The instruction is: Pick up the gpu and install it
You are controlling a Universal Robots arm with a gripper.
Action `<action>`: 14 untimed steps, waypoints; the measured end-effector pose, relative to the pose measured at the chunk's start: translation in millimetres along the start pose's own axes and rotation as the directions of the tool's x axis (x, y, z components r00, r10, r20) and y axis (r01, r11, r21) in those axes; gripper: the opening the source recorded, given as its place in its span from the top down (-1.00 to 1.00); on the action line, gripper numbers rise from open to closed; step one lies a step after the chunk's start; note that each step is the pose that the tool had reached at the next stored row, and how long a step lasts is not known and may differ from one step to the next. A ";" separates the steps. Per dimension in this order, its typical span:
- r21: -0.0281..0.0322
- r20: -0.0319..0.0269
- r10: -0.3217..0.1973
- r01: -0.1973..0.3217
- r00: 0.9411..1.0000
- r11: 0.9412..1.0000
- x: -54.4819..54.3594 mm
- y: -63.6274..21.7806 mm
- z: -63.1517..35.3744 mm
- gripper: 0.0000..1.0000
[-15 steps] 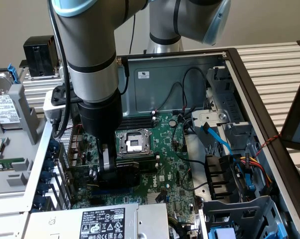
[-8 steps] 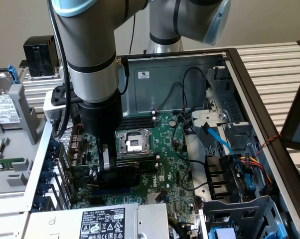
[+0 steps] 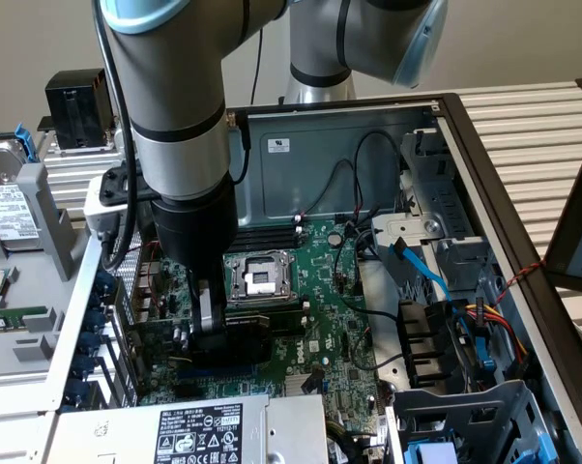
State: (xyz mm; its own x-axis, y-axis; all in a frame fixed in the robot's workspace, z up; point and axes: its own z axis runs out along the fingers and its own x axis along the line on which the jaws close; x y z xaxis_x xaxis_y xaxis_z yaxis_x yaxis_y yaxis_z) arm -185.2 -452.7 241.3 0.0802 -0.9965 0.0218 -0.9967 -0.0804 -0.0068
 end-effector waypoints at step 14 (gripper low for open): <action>0.000 0.000 0.000 0.000 1.000 1.000 0.1 0.0 -7.2 0.13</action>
State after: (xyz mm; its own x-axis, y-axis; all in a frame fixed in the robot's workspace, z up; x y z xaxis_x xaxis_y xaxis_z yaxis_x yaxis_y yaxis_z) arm -185.2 -452.7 248.5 0.0801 -0.9965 0.0220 -0.9967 -0.0803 -0.0067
